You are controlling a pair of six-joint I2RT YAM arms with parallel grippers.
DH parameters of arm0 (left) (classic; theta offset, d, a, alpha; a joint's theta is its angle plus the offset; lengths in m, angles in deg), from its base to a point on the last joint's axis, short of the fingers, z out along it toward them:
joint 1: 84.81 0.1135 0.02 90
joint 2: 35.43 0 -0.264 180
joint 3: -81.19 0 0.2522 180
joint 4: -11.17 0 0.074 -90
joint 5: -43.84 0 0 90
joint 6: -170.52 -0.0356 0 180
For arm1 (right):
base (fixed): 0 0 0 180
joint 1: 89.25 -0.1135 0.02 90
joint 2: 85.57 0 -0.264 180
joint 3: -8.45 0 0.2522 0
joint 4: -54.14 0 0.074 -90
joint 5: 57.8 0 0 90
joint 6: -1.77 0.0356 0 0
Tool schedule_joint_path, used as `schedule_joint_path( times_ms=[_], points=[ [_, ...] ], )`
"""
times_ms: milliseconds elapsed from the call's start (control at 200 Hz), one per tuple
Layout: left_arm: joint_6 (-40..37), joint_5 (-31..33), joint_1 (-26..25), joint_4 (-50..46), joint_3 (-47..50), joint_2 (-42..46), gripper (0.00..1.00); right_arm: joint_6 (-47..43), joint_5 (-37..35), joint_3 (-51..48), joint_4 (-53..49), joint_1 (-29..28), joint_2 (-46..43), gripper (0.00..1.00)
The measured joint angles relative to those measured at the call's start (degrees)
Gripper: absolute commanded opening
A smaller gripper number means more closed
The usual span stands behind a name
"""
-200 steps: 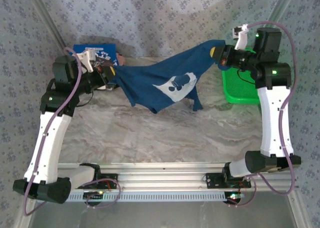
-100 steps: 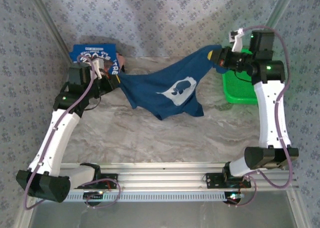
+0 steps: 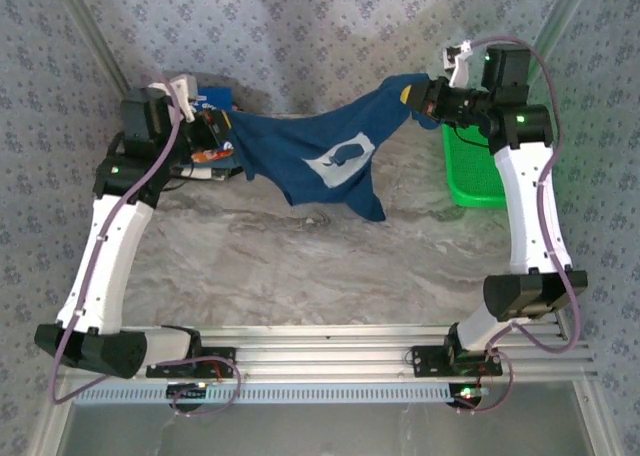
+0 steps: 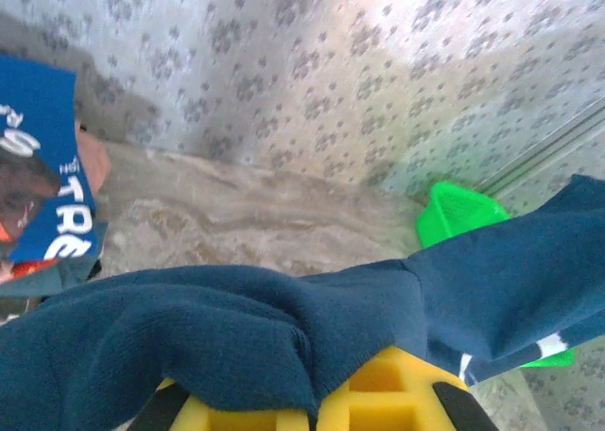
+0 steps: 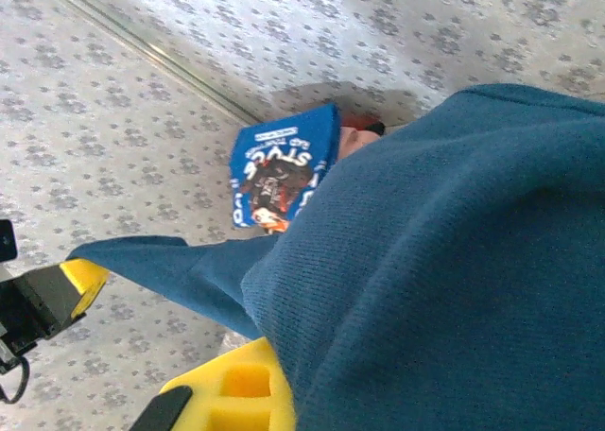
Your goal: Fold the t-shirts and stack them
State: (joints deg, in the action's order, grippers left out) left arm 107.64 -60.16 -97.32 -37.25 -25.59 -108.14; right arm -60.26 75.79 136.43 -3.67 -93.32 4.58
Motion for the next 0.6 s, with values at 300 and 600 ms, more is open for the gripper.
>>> schedule_joint_path(
  times_ms=[300, 600],
  points=[
    [-4.2, 2.1, 0.0, -4.7, -16.2, 3.3, 0.05, 9.4, 6.6, -7.3, 5.6, 0.5, -11.1, 0.00],
    [-9.4, 3.1, 0.0, -10.0, -34.1, -1.4, 0.05, 17.6, 8.7, -27.0, 11.3, -0.3, -20.2, 0.00]
  ],
)
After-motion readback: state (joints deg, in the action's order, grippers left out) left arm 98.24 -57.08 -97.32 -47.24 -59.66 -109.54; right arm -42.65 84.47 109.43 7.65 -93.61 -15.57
